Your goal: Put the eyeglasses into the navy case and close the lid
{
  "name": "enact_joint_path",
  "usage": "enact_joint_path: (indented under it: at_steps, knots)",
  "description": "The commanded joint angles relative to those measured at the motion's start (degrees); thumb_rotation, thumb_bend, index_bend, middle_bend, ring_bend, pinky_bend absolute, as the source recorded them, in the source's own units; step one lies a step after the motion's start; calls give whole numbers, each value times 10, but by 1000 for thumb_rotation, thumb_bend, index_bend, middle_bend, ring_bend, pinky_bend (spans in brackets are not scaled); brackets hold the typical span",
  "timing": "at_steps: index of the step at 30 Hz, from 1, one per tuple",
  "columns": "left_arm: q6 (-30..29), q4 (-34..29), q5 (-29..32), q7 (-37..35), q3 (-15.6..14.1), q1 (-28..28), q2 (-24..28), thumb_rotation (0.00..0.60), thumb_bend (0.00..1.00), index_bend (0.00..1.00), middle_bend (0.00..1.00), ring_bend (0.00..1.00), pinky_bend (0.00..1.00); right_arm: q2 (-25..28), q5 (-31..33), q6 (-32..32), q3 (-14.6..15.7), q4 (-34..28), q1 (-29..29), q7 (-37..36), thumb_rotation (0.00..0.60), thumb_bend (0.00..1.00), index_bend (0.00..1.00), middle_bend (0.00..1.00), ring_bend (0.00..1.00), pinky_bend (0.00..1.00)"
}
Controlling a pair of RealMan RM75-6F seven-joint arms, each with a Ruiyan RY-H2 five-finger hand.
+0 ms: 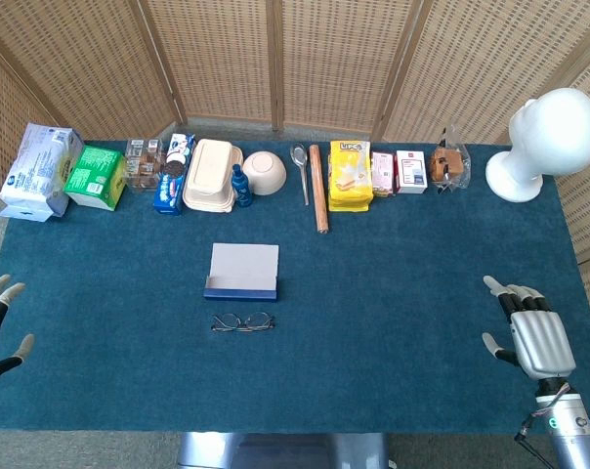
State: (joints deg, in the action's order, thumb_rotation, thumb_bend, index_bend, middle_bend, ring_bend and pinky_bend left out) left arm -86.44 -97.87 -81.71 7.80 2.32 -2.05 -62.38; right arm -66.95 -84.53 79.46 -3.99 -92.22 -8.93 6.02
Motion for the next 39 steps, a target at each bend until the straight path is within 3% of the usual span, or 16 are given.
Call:
enact_joint_path:
  at_steps: [1, 14, 23, 39]
  knots:
    - [4, 0, 1, 1, -1, -2, -1, 600, 283, 162, 114, 76, 32, -2, -1, 1, -1, 2, -1, -1, 600, 268, 137, 289, 207, 211]
    - [11, -10, -12, -2, 0, -10, 5, 600, 283, 179, 149, 121, 40, -1, -3, 14, 2, 3, 7, -7, 600, 268, 139, 289, 207, 211]
    - [89, -60, -12, 30, -4, -54, 20, 600, 282, 227, 159, 107, 44, -5, -10, 14, 4, 1, 5, -10, 600, 268, 139, 289, 207, 211]
    - [198, -76, -28, 108, 0, -145, -62, 600, 283, 284, 152, 103, 42, -15, -9, 3, 5, 8, -1, -13, 600, 269, 138, 289, 207, 211]
